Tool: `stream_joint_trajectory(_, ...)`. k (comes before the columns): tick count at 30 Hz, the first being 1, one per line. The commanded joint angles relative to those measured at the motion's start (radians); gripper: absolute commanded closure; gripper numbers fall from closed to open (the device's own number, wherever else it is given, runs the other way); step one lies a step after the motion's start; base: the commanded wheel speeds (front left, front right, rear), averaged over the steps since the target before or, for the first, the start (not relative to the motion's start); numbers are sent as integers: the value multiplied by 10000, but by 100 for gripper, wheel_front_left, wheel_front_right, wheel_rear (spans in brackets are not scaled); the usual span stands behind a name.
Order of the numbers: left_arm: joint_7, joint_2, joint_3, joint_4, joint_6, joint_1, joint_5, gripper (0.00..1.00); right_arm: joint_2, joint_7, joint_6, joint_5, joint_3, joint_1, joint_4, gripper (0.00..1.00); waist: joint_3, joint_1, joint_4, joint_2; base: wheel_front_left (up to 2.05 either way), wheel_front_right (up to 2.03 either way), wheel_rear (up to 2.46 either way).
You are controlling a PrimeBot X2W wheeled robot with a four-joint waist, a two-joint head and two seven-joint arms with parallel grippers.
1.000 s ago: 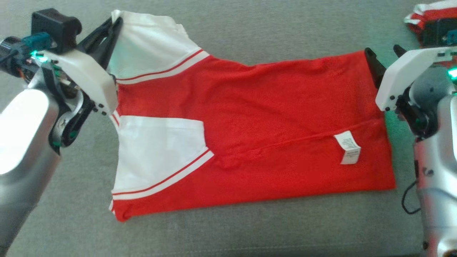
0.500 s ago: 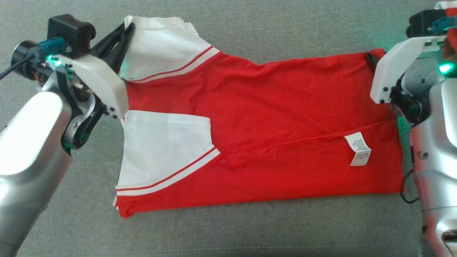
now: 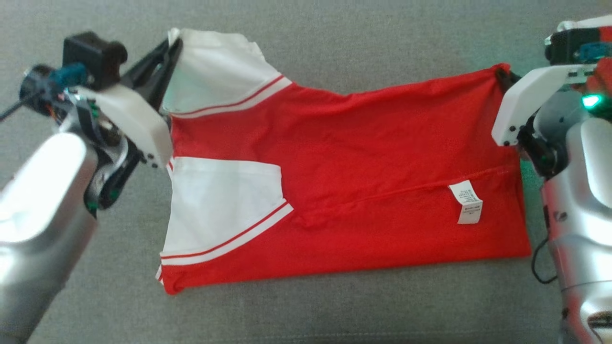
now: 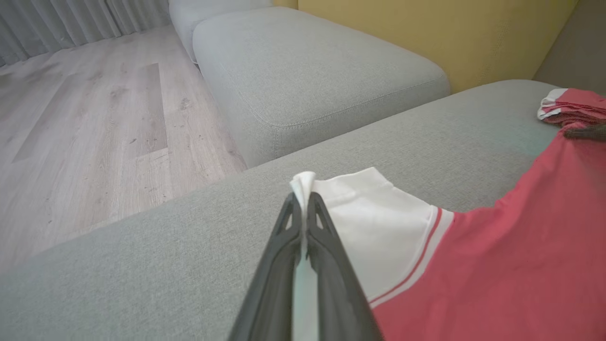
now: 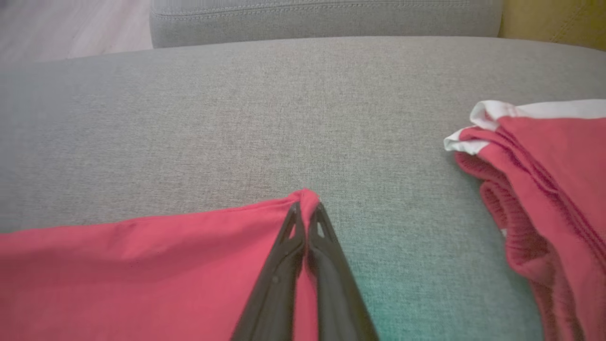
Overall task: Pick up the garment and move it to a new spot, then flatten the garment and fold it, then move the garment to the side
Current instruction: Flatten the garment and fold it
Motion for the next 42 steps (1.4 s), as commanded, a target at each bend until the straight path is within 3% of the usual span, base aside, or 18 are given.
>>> stream_joint_trajectory(1, -144, 481, 448, -312, 27, -4, -55, 100, 53, -191, 71, 142, 218, 38, -266, 100, -213, 0, -7, 0, 0, 0, 0)
stream_joint_trajectory(8, -765, 745, 441, -1100, 403, 1484, -232, 100, -121, -1093, 71, 544, 329, 984, -233, 100, -943, 0, 21, 0, 0, 0, 0)
stream_joint_trajectory(15, -1609, 909, 340, -2107, 1191, 3577, -321, 100, -420, -1774, 71, 849, 560, 2474, -1067, 100, -1630, 0, 73, 0, 0, 0, 0)
stream_joint_trajectory(21, -2216, 694, 205, -2408, 1829, 5168, -563, 100, -355, -1894, 71, 1006, 453, 3867, -2170, 100, -1939, 0, 77, 0, 0, 0, 0)
stream_joint_trajectory(27, -2803, 365, 146, -1919, 2034, 5953, -762, 100, -94, -1800, 71, 768, 215, 5122, -3417, 100, -2060, 0, 9, 0, 0, 0, 0)
stream_joint_trajectory(29, -3014, 308, 241, -1683, 2096, 6058, -825, 100, -10, -1862, 71, 677, 164, 5414, -3747, 62, -2086, 0, -13, 0, 0, 0, 0)
stream_joint_trajectory(32, -3285, 246, 377, -1375, 2151, 6182, -928, 100, 145, -1946, 71, 541, 68, 5889, -4204, 34, -2125, 0, -44, 0, 0, 0, 0)
stream_joint_trajectory(33, -3339, 219, 405, -1301, 2151, 6226, -978, 100, 203, -1983, 71, 503, 32, 6054, -4338, 16, -2141, 0, -54, 0, 0, 0, 0)
stream_joint_trajectory(34, -3376, 189, 421, -1264, 2156, 6284, -1031, 79, 250, -2016, 71, 458, 4, 6220, -4465, 0, -2159, 0, -66, 0, 0, 0, 0)
stream_joint_trajectory(35, -3376, 189, 421, -1264, 2156, 6284, -1031, 79, 250, -2016, 71, 458, 4, 6220, -4465, 0, -2159, 0, -66, 0, 0, 0, 0)
stream_joint_trajectory(36, -3411, 162, 439, -1254, 2159, 6343, -1087, 59, 295, -2063, 71, 401, -39, 6380, -4589, 0, -2178, 0, -81, 0, 0, 0, 0)
stream_joint_trajectory(37, -3456, 139, 466, -1246, 2165, 6400, -1142, 23, 334, -2112, 71, 350, -67, 6538, -4701, 0, -2196, 0, -94, 0, 0, 0, 0)
stream_joint_trajectory(38, -3496, 127, 485, -1242, 2176, 6460, -1182, 0, 368, -2150, 71, 297, -85, 6695, -4807, 0, -2219, 0, -105, 0, 0, 0, 0)
stream_joint_trajectory(42, -3653, 123, 583, -1324, 2316, 6719, -1295, 0, 503, -2211, 71, 57, -138, 7313, -5265, 0, -2298, 0, -131, 0, 0, 0, 0)
